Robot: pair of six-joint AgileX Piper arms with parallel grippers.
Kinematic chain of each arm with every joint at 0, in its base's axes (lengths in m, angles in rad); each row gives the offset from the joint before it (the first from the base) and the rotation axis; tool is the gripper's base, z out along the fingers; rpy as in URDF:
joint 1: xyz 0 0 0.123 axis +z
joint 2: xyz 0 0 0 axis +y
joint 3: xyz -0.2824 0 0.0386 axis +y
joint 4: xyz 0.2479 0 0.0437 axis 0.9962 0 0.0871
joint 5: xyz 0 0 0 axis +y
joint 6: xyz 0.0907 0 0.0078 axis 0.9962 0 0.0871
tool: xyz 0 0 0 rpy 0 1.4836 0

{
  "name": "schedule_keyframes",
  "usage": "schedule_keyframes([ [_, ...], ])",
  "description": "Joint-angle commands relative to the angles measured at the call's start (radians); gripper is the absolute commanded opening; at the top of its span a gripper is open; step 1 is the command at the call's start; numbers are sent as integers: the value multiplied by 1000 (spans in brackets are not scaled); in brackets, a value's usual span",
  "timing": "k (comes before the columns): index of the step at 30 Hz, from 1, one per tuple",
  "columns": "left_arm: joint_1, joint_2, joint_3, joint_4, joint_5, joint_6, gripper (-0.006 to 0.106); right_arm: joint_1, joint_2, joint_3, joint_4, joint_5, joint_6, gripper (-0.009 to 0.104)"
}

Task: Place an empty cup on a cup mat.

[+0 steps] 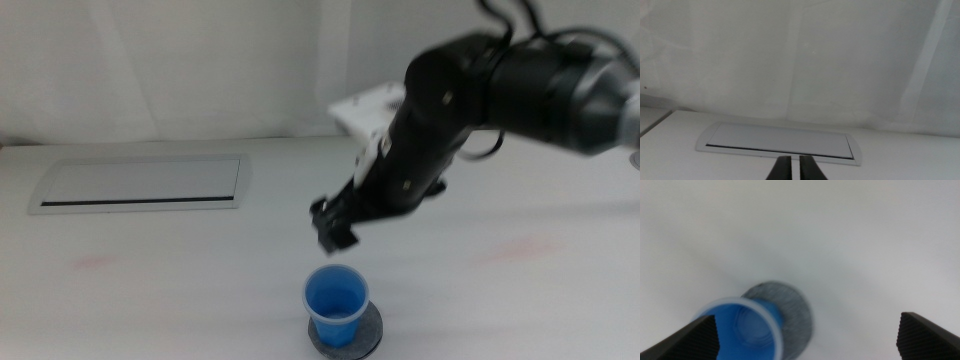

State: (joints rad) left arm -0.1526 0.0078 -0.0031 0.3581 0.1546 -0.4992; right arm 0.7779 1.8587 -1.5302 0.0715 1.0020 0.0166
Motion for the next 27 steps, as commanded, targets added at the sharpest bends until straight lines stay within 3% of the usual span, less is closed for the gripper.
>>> schedule_keyframes([
  [1,1,-39,39,0,-14,-5,-3,-2,-43,-45,-80,31,35,96],
  [7,1,-39,39,0,-14,-5,-3,-103,-99,-126,-150,31,36,96],
  [14,1,-39,39,0,-14,-5,-3,-396,-146,-129,-212,32,38,96],
  [21,1,-39,39,0,-14,-5,-3,-641,-232,-100,-190,-19,-32,96],
  [24,1,-39,39,0,-14,-5,-3,-679,-314,-26,-158,-117,-51,96],
  [27,1,-39,39,0,-14,-5,-3,-682,-427,108,-166,-274,-51,96],
])
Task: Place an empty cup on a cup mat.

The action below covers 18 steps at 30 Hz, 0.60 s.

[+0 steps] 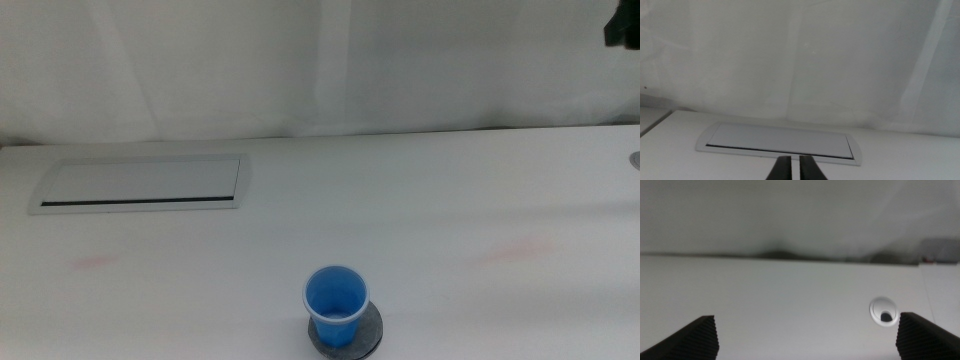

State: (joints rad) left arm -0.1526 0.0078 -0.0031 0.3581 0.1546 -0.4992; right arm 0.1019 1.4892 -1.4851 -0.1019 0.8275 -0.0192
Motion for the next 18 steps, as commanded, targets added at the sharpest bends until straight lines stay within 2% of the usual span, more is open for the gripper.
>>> schedule_keyframes([
  [1,1,-39,39,0,-14,-5,-3,-6,-103,115,8,-150,-16,96],
  [10,1,-39,39,0,-14,-5,-3,-6,-552,542,0,-411,-16,96],
  [14,1,-39,39,0,-14,-5,-3,-4,-776,701,0,-423,-16,96],
  [18,1,-39,39,0,-14,-5,-3,-2,-1006,823,32,-369,-16,96],
])
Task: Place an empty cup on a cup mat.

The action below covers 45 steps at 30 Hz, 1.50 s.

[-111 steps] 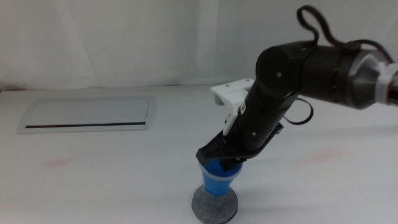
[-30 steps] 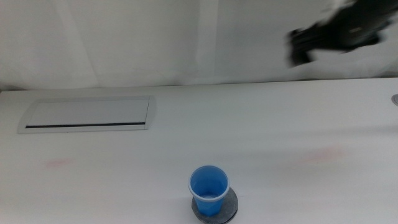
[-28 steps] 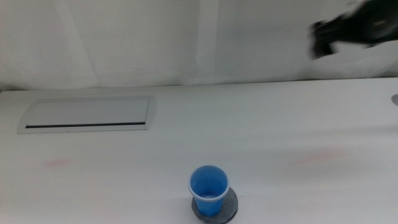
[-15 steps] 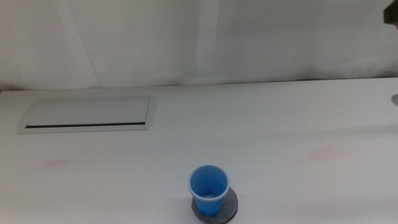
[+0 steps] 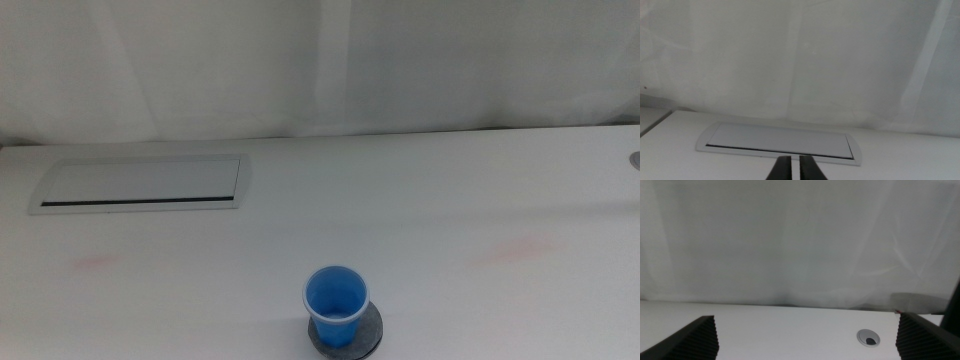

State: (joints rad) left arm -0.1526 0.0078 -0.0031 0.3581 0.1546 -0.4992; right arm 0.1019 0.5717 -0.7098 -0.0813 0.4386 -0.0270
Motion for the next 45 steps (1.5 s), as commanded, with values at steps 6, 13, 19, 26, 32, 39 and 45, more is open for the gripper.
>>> schedule_keyframes([
  [6,1,-39,39,0,-14,-5,-3,-2,-365,212,72,37,-3,96],
  [13,1,-39,39,0,-14,-5,-3,-2,-441,425,81,-89,3,96],
  [19,1,-39,39,0,-14,-5,-3,-2,-441,597,81,-324,-7,96],
  [26,1,-39,39,0,-14,-5,-3,-2,-441,688,91,-345,0,96],
  [32,1,-39,39,0,-14,-5,-3,-2,-441,691,89,-347,-7,92],
  [39,1,-39,39,0,-14,-5,-3,-2,-441,691,87,-350,2,-2],
  [45,1,-39,39,0,-14,-5,-3,-2,-441,691,81,-393,2,-1],
])
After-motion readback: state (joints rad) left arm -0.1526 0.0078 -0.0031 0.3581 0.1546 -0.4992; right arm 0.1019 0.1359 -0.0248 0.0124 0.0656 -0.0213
